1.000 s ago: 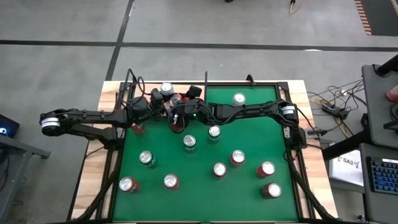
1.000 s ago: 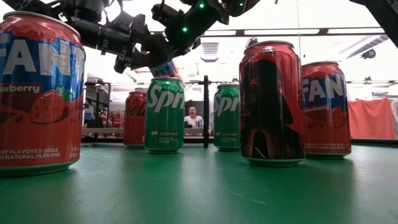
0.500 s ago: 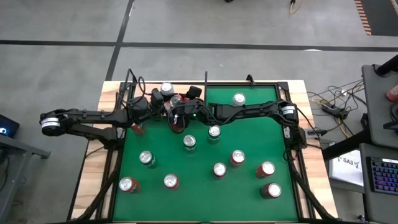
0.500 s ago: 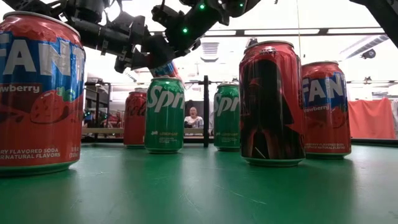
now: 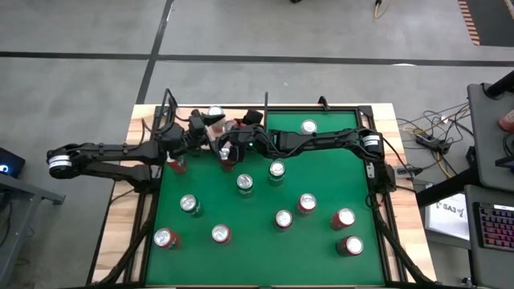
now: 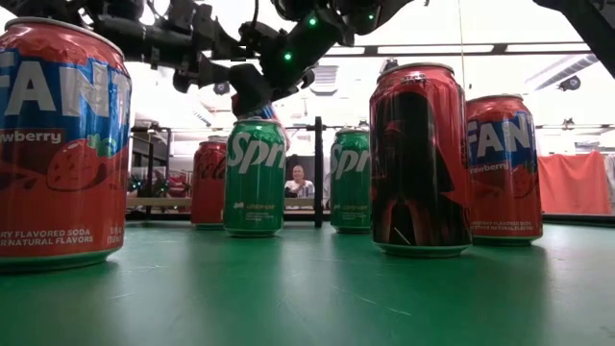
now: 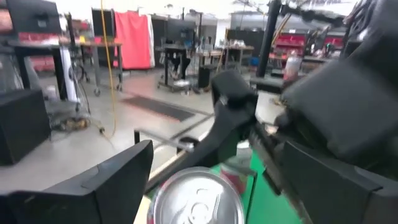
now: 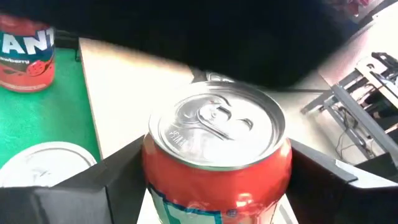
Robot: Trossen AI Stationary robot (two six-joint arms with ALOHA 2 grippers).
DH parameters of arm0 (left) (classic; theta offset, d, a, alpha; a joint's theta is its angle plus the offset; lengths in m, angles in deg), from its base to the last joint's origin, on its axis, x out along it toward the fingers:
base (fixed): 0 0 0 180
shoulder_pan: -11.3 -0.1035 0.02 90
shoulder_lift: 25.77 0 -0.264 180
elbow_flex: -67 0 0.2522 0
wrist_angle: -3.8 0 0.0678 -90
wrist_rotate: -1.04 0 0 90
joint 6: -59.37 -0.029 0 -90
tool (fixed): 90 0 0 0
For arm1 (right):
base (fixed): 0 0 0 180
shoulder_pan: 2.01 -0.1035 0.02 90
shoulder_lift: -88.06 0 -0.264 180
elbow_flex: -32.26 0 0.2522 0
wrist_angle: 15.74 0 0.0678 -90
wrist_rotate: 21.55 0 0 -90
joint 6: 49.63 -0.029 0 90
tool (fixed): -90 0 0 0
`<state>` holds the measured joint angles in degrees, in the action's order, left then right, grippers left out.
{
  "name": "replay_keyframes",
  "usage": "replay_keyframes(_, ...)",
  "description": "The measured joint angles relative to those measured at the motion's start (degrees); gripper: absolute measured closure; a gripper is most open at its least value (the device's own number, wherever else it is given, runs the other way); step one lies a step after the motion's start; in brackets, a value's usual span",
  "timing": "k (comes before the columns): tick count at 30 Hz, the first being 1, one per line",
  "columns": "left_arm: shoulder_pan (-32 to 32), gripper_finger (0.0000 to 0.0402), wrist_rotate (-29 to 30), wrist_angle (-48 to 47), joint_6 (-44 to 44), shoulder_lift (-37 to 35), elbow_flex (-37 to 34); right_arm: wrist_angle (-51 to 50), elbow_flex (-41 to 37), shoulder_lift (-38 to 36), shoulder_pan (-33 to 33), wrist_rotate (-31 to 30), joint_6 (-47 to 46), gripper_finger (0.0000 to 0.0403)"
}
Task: Place canned beverage on shelf
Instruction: Put the red soda can on the shelf
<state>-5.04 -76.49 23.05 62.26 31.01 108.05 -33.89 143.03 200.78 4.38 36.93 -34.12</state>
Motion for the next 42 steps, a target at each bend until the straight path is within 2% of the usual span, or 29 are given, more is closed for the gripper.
replay_keyframes(11, 0.0, 0.0055, -1.16, -9.27, -5.04, -9.41, -0.04, 2.1, -1.37, -4.17, -0.11, 1.06, 1.55, 0.0113)
replay_keyframes(18, 0.01, 0.0054, -5.86, -14.3, -5.42, -12.64, -0.11, 8.76, -7.21, -8.79, -0.14, 8.1, -1.39, 0.0113)
replay_keyframes(23, 0.07, 0.0054, -8.61, -18.41, -6.67, -14.04, -0.11, 12.98, -9.51, -10.4, -0.44, 9.59, -3.8, 0.0113)
replay_keyframes(31, 0.07, 0.0054, -8.72, -24.56, -9.9, -13.47, -0.11, 15.12, -9.51, -10.43, -0.37, 9.55, -11.82, 0.0113)
replay_keyframes(37, 0.07, 0.0054, -8.57, -21.57, -9.25, -9.35, -0.21, 19.75, -9.49, -10.4, -0.46, 14.98, -12.97, 0.0113)
replay_keyframes(42, 0.07, 0.0054, -8.48, -16.16, -8.13, -5.87, -0.22, 20.03, -9.44, -10.31, -0.52, 15.43, -13.25, 0.0113)
